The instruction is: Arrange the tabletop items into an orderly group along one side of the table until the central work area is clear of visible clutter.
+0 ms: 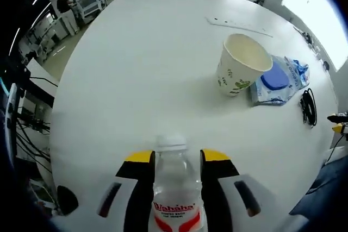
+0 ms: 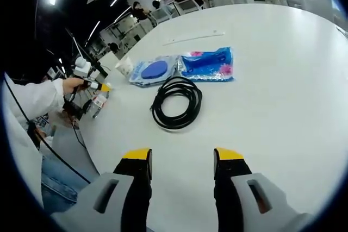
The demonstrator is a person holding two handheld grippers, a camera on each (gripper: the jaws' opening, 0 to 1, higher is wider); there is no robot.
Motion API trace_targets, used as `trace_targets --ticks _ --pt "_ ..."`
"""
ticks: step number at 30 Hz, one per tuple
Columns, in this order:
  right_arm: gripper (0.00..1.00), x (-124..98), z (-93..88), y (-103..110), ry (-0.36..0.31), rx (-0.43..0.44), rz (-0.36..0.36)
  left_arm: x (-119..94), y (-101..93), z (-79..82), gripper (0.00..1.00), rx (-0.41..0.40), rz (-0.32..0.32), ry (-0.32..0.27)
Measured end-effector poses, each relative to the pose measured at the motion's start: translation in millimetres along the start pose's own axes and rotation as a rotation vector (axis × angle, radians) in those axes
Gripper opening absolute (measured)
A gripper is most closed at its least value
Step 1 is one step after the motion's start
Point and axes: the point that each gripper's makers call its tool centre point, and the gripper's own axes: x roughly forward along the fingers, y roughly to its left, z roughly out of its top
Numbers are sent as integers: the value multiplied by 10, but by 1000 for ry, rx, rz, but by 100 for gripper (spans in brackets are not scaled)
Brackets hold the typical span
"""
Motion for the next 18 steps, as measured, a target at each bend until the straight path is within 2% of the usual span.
trace_targets --ticks 8,18 --pt "43 7 -1 30 5 -4 2 21 -19 -25 30 -36 -11 2" --pt "43 11 -38 21 12 -1 0 -4 -52 -22 28 -40 -15 -8"
